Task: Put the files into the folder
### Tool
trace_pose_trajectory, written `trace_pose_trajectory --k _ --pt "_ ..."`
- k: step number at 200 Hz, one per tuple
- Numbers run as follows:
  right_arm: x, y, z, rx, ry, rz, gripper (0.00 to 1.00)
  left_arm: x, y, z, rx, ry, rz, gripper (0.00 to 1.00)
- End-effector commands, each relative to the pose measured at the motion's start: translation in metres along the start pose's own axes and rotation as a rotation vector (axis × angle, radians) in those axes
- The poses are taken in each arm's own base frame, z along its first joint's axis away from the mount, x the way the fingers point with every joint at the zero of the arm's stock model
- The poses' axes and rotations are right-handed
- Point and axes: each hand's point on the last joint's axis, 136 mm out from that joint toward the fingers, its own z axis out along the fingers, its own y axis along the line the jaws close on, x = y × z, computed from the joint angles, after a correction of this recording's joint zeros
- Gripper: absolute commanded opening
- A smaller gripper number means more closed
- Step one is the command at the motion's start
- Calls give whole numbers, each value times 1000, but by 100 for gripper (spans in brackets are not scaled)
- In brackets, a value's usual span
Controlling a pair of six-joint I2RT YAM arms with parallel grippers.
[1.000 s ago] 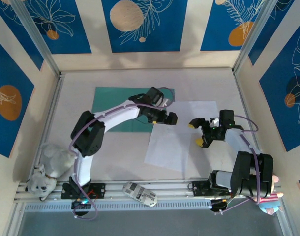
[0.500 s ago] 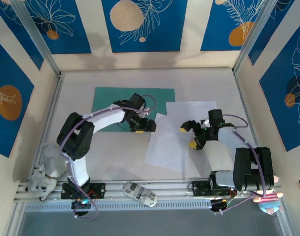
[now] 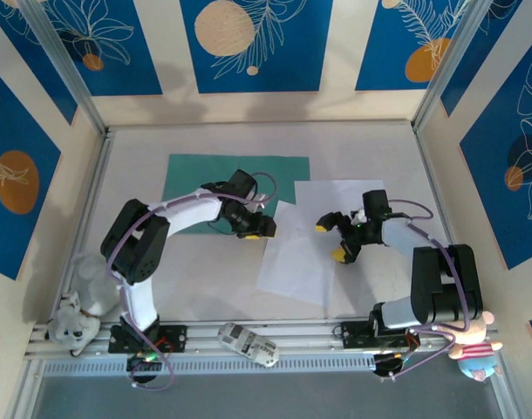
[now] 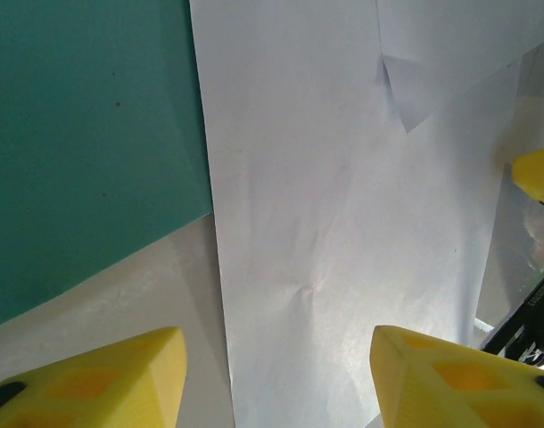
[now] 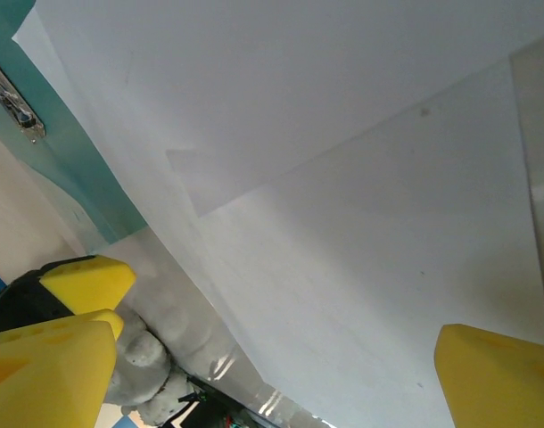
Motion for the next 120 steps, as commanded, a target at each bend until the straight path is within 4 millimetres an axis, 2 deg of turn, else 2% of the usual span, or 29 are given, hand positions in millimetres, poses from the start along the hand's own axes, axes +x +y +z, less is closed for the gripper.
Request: trace_pose_trajectory --k 1,61,120 --pt "0 5 3 1 20 -8 92 6 1 13 25 34 -14 54" --pt "-3 -2 15 8 35 9 92 9 5 26 27 63 -28 52" --pt "-3 -1 27 13 53 10 92 12 -1 35 50 78 -29 51"
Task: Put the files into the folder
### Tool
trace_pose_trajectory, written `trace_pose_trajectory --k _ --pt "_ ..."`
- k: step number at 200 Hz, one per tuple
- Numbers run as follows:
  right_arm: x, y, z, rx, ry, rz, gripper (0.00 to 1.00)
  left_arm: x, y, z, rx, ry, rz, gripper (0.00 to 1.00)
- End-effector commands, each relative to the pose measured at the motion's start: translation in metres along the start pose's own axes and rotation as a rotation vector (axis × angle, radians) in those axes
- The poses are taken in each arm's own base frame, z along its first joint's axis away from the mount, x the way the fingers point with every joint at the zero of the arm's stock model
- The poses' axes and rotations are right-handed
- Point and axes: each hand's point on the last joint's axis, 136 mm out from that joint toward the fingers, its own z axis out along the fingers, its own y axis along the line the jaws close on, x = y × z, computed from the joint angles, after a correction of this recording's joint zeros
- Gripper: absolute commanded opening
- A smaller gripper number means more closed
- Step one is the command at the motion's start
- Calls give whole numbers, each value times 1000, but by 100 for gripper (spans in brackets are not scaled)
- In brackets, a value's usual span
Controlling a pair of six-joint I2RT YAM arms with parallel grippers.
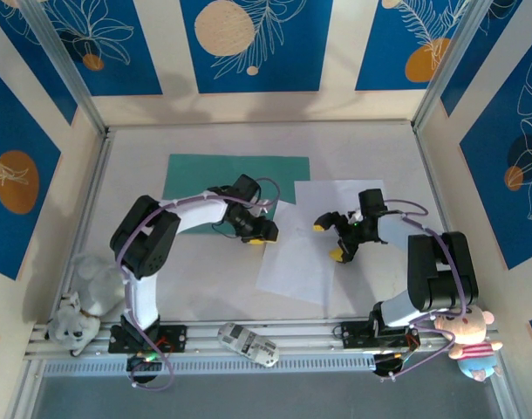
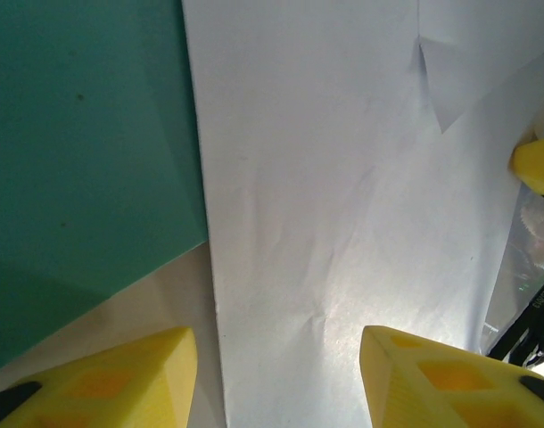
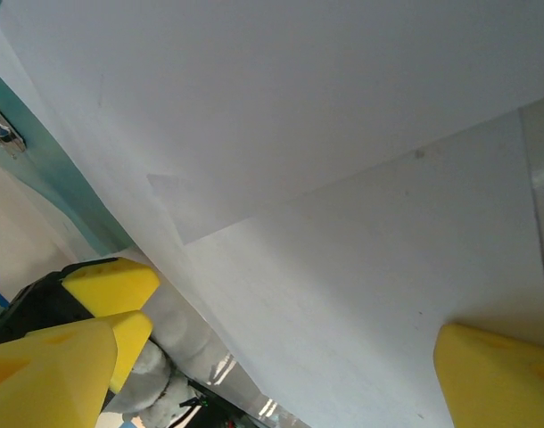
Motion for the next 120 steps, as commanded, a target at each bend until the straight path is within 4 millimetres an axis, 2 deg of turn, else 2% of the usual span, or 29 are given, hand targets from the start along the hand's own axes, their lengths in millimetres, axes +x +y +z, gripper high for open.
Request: trace_pose_trajectory --k 1,32,54,120 --pt "2 2 13 -7 31 -18 92 6 -3 11 24 32 -11 51" --pt "2 1 15 -5 37 -12 92 7 1 11 -2 33 -12 51" --pt "2 3 16 -4 36 -17 92 6 1 10 -9 28 -9 55" --pt "5 0 19 8 40 -16 92 6 -12 6 61 21 -8 58"
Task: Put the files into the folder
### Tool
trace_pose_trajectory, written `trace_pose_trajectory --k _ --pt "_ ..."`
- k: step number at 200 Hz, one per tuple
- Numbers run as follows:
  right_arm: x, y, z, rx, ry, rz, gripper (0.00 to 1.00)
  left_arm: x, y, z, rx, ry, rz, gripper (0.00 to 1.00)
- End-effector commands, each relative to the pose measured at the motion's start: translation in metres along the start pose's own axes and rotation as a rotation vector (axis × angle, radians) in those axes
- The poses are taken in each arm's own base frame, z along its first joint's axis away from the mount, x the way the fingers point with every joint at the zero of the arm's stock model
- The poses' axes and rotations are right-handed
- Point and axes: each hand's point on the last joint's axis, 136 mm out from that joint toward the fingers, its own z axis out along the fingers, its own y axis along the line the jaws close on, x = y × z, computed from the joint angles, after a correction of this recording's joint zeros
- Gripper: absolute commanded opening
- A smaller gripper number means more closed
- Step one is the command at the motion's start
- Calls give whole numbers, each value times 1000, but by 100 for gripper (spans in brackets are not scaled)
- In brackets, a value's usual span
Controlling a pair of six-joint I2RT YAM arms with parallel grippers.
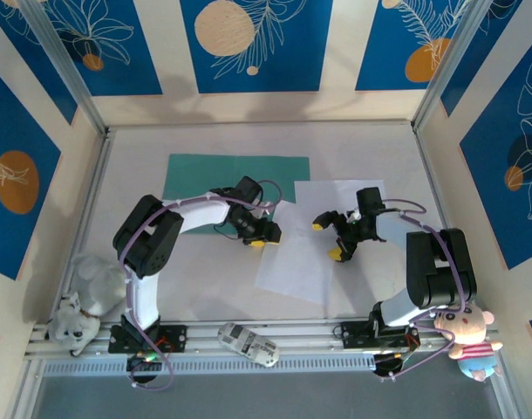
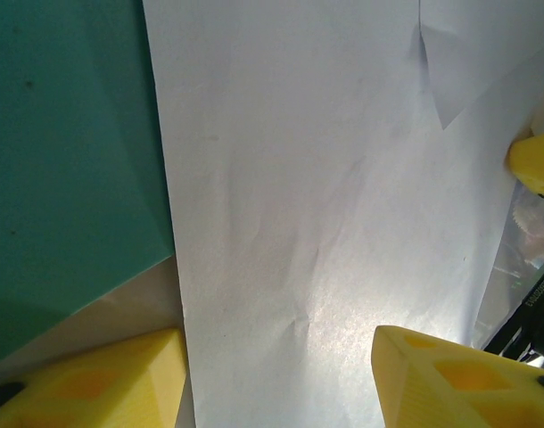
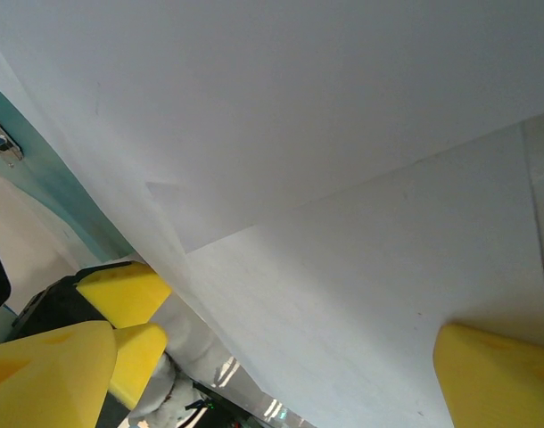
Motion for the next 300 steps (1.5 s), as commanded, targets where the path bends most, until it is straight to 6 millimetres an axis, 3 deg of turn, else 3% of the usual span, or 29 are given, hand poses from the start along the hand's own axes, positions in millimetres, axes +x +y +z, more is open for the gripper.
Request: trace_pose_trajectory --k 1,95,199,251,277,300 --pt "6 -2 16 -3 36 -37 92 3 -9 0 45 7 8 58" --pt "7 -3 15 9 32 -49 92 1 -34 -16 159 -49 25 55" --pt "9 -2 11 8 30 -55 92 -1 -37 -24 226 -72 -32 53" --pt "10 -1 10 2 29 -55 92 0 -40 -15 247 -64 -42 44" --pt "11 0 9 -4 27 -56 92 3 -29 -12 184 -56 -42 42" --pt "13 4 6 -16 28 -56 92 5 -19 -13 112 -41 -29 33"
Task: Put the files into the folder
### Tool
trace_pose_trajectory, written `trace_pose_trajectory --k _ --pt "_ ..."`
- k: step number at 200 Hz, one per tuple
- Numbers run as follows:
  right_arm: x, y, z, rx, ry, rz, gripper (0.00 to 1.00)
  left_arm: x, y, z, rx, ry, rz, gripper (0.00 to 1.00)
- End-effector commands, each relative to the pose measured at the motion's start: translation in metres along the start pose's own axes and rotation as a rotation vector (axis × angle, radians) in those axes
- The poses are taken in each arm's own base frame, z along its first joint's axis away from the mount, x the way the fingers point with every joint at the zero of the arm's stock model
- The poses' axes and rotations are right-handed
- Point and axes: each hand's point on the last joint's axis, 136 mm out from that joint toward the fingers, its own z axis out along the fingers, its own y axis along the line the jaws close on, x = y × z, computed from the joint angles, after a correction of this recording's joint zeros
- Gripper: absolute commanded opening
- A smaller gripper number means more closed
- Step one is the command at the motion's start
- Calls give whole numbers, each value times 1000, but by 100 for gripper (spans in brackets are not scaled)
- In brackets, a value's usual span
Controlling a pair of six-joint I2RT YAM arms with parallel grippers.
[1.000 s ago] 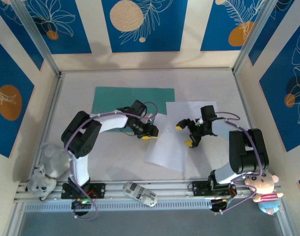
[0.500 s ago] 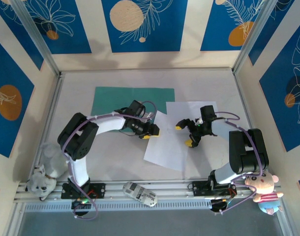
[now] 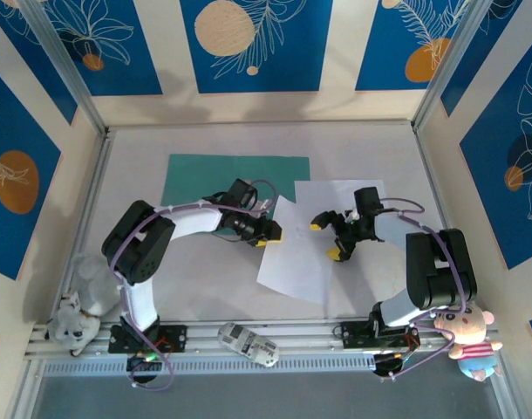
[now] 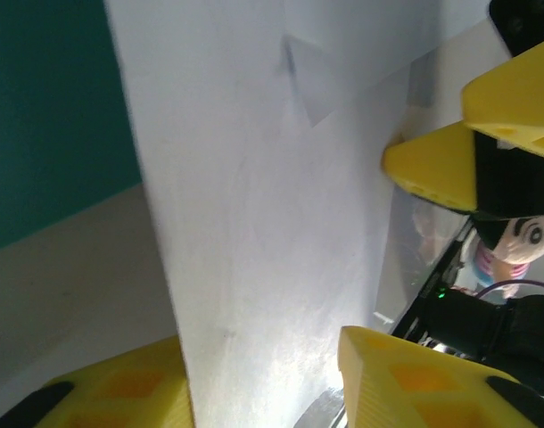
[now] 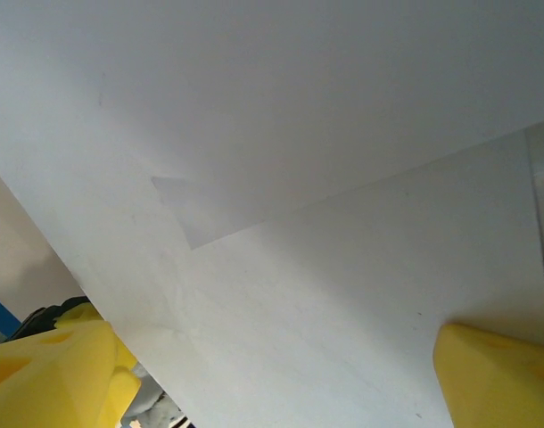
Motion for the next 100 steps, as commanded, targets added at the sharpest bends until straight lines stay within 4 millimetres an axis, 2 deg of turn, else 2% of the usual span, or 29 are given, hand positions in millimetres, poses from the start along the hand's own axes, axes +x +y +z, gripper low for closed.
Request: trace_pose_trajectory --k 1,52,100 --pt "10 1 4 -18 31 -30 92 3 7 -2 -70 20 29 32" --pt "20 22 -13 -81 16 -78 93 4 9 -23 -158 2 67 0" --pt "39 46 -35 -178 21 -139 94 1 -6 -67 -171 -71 77 0"
